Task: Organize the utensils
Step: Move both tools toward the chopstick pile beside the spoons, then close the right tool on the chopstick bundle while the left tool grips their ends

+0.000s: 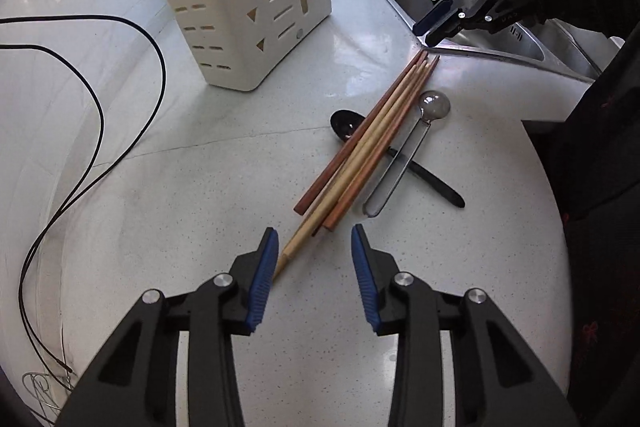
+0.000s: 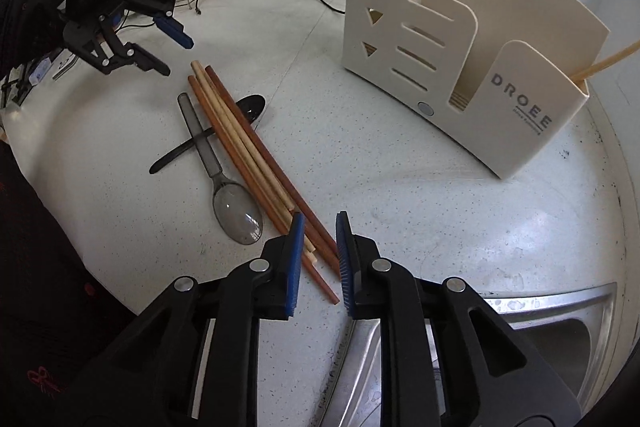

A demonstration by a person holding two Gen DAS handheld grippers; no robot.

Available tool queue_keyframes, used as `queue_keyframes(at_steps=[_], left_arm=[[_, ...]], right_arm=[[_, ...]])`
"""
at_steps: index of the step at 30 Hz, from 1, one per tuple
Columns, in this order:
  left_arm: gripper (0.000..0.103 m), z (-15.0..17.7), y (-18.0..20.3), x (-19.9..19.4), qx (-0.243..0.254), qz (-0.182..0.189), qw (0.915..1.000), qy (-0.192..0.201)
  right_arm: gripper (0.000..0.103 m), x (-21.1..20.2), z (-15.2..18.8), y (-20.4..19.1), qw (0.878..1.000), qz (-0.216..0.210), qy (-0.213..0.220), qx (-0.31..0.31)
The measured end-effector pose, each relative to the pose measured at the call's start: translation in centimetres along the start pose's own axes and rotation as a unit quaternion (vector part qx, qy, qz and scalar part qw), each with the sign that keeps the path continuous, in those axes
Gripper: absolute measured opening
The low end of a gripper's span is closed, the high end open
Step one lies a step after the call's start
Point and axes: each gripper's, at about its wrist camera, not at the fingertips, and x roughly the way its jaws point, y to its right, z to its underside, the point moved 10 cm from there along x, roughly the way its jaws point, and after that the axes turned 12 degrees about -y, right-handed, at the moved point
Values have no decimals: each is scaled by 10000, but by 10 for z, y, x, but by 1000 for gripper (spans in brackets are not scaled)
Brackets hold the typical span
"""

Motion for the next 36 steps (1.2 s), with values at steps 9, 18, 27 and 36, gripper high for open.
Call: queue_keyframes(at_steps=[9,18,27,36], left_arm=[[29,5,-3,10,212,163,9994,-205],[20,0,-3,19,231,257,9990,-285],[17,1,-5,23,224,351,9983,-400],[15,0,-8,27,195,422,9980,-420]], right_arm=[[11,18,4,-8,9982,-32,-399,-444],[10,19,6,-16,9954,58,-483,-827],[9,23,-2,-25,9902,272,-588,-1240],[8,19,3,-24,9910,208,-524,-1215]])
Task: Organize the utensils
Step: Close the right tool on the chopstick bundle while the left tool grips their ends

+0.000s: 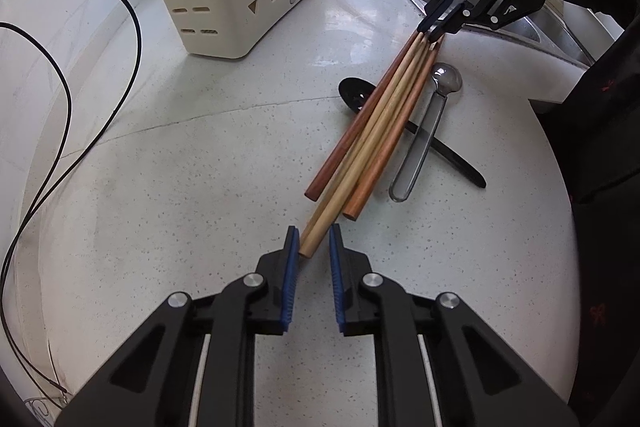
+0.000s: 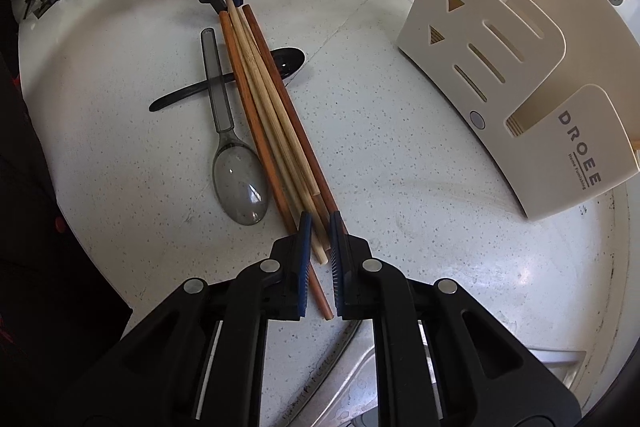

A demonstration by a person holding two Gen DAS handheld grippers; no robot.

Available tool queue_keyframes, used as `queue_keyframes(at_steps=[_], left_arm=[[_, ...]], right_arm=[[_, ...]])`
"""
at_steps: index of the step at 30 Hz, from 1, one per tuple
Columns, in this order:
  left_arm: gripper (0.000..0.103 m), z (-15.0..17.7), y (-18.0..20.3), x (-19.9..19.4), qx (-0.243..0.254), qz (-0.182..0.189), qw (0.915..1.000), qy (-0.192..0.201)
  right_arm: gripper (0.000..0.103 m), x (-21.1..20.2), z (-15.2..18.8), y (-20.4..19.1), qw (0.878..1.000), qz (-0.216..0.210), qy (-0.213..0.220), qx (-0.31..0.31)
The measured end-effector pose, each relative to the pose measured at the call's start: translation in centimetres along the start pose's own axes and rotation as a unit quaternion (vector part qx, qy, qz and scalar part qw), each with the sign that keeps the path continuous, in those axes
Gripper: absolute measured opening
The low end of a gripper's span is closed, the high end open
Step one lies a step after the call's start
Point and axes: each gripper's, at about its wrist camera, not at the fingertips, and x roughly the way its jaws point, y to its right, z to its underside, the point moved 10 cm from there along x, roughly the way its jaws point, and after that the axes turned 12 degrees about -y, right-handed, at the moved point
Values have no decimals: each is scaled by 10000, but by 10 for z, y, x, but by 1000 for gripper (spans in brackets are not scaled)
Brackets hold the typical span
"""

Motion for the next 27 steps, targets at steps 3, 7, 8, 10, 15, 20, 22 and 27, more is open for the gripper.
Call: queue_keyframes(at_steps=[3,7,8,10,15,20,22,27], left_arm=[[14,1,0,-1,5,36,10000,33],[14,2,2,-4,2,43,10000,88],[14,2,2,-5,2,29,9999,106],[14,2,2,-7,9,11,9999,127],[14,1,2,-16,18,-32,9997,239],[14,-1,1,-14,7,-32,9998,218],[14,-1,3,-11,20,-44,9998,192],[15,-1,4,-7,18,-44,9999,135]], right_arm=[[8,0,2,1,10000,-34,34,33],[8,0,4,2,10000,-35,51,21],[8,-1,5,3,10000,-36,64,19],[8,-3,6,3,10000,-50,83,14],[8,-12,7,5,9999,-53,143,4],[8,-14,8,8,9998,-44,161,78],[8,-14,9,8,9998,-30,149,93],[8,-13,9,6,9998,-72,144,102]])
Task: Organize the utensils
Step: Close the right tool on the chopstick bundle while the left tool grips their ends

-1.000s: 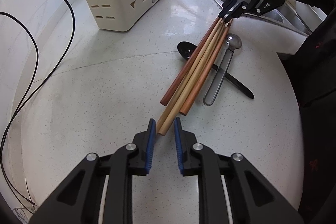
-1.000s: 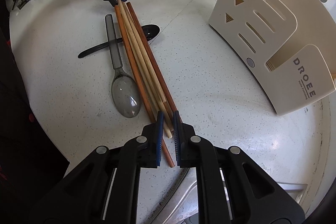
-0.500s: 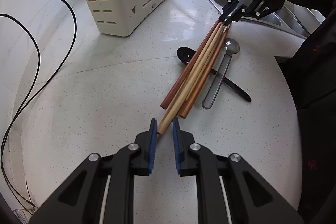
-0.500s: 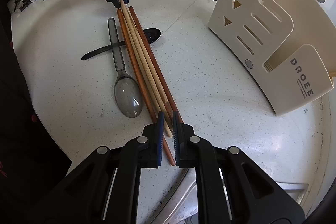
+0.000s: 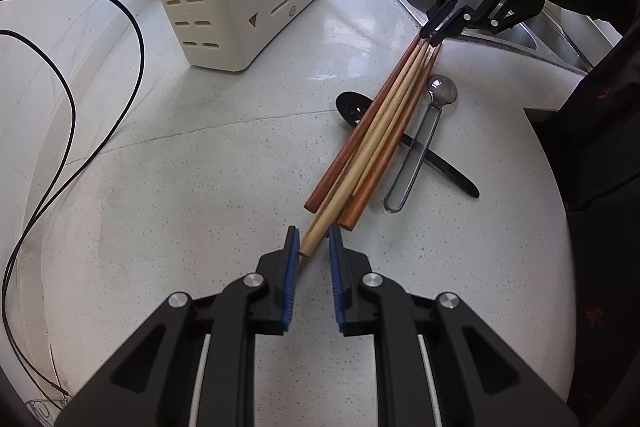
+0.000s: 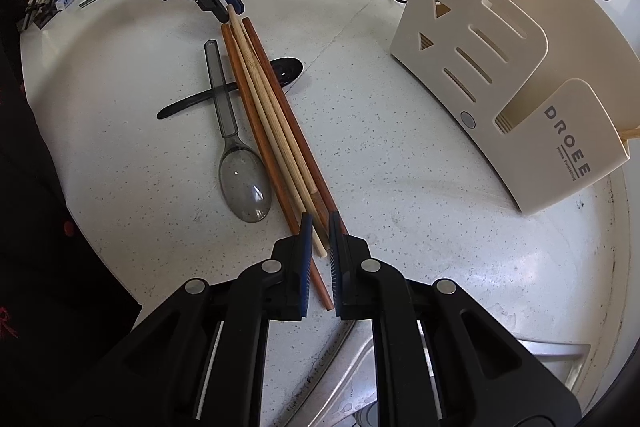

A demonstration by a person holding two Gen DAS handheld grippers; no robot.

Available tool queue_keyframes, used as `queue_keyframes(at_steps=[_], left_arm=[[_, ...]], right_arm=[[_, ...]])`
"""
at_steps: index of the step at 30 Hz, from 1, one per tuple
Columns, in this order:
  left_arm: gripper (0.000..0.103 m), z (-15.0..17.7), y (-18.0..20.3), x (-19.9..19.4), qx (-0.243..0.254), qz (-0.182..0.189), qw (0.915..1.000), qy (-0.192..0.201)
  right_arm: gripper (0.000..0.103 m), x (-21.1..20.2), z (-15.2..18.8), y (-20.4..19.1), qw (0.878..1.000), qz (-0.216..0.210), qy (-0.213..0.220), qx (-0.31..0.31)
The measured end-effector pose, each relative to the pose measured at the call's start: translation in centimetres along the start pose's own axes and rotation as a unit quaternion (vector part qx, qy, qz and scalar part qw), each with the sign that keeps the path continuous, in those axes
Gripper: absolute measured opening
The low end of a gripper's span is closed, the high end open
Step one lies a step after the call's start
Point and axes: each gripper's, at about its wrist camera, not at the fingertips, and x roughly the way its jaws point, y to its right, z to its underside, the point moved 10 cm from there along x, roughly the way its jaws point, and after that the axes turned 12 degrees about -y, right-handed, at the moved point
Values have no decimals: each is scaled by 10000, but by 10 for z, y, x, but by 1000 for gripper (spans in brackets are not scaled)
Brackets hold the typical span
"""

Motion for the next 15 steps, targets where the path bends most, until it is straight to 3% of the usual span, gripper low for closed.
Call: queue_keyframes(at_steps=[15], left_arm=[[16,12,-11,11,-32,7,9998,-205]], right_arm=[[7,0,-2,2,10000,-46,-48,-52]])
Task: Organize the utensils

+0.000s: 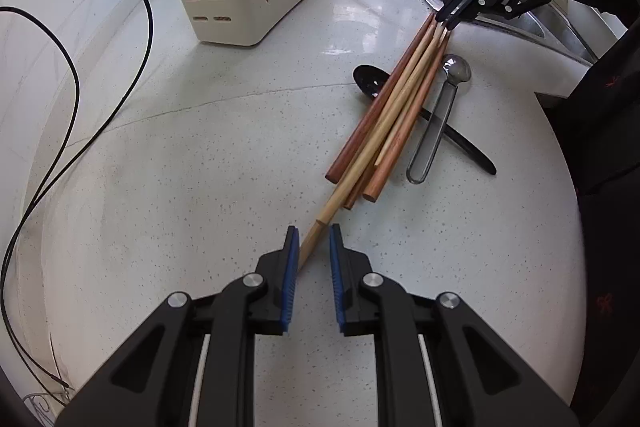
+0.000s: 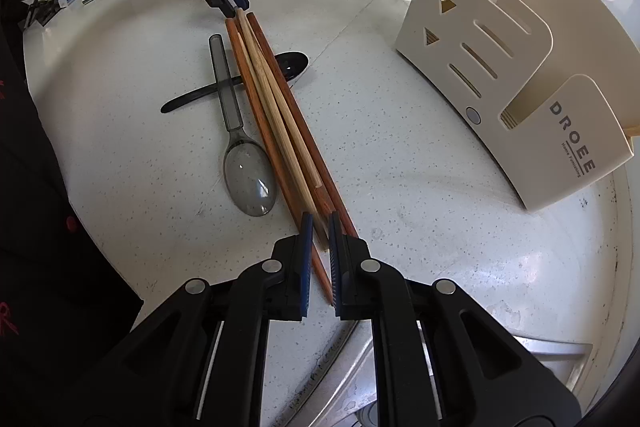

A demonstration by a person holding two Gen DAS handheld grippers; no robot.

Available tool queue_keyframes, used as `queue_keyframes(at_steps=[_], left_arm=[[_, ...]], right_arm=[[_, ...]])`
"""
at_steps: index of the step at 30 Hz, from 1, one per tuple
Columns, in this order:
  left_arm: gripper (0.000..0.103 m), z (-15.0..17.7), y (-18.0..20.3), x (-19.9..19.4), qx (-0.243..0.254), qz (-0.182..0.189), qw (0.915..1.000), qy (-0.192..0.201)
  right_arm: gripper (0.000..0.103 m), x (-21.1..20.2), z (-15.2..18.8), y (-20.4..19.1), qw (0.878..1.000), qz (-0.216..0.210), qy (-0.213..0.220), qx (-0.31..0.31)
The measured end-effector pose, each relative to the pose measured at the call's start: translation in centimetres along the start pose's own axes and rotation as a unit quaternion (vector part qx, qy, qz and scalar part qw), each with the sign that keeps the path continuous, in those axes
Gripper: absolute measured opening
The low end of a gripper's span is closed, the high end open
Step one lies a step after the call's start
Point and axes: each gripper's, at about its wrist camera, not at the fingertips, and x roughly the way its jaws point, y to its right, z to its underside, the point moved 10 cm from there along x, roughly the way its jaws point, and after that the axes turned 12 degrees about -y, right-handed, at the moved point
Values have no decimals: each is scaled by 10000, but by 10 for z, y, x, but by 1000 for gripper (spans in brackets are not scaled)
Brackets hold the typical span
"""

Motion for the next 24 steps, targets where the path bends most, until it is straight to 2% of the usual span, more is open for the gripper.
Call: queue_keyframes(at_steps=[1,4,9,10,12,13,20,24], left_arm=[[17,1,-1,1,2,15,10000,-3],[35,4,-4,6,7,41,9999,-95],[36,6,-7,8,24,126,9999,-43],[35,6,-9,8,-2,135,9999,0],[19,8,-15,7,-102,100,9999,62],[16,9,-18,7,-155,117,9998,87],[8,12,-9,6,-23,99,9999,132],[6,12,-8,-11,-288,247,9982,470]], right_arm=[[7,0,0,0,10000,-17,-7,1],[7,2,-1,0,10000,-25,-3,15],[7,2,0,2,10000,-37,-4,7],[7,3,1,3,10000,-34,-6,20],[8,3,1,4,10000,-9,-21,45],[8,3,1,3,10000,1,-22,54],[7,-5,0,6,9998,-3,114,153],[5,-18,-2,11,9983,-208,385,384]])
